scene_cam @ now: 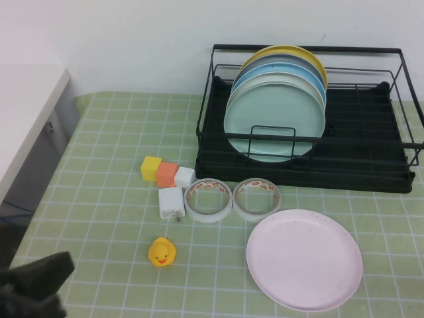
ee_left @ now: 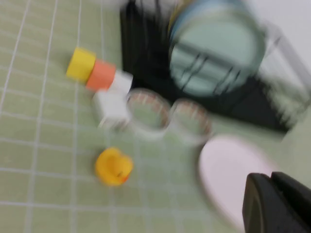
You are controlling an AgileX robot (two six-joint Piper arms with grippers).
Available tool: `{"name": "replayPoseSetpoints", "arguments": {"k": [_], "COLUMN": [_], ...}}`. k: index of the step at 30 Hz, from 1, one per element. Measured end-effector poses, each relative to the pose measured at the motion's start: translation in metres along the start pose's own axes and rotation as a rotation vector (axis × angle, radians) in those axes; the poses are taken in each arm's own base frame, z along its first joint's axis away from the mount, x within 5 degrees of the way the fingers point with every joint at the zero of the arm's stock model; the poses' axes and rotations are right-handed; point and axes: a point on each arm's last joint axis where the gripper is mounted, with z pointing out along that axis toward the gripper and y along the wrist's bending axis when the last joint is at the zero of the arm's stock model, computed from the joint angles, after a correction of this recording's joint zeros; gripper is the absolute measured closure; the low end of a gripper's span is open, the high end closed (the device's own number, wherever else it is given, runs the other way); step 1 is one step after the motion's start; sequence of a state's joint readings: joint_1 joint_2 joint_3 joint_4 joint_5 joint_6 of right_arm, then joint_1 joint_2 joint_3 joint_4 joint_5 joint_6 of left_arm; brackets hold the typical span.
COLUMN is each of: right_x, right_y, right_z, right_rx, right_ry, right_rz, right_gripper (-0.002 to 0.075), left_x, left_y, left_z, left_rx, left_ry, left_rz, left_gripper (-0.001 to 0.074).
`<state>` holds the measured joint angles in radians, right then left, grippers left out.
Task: Place plate on rack
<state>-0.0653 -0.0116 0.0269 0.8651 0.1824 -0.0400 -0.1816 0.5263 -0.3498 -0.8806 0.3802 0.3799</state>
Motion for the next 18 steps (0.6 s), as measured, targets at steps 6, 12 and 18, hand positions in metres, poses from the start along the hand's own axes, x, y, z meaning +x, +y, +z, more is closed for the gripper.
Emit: {"name": "replayPoseSetpoints", "arguments": {"k": [6,12,18], "right_x": [0.006,0.007,0.008], "right_y": [0.000,0.000,0.000], "right_z": [0.000,0.000,0.000], "right_rx": [-0.003,-0.008,-0.010], "right_ry": [0.070,0.082,0.090], "right_rz": [-0.013,-0.123,-0.154], "right_gripper": [0.0728,0.0728,0.0728], "left_x": [-0.026,-0.036,-0.019], "left_y": [0.000,-0.001,-0.038], "left_z": [0.048,0.112,0.174], "left_rx": [-0.051,-0.020,0.055], "left_ry": [0.336,0.566,0.685], "left_rz": [0.211,0.315,0.432], "left_gripper": [0.0737,0.0737,0.0738]}}
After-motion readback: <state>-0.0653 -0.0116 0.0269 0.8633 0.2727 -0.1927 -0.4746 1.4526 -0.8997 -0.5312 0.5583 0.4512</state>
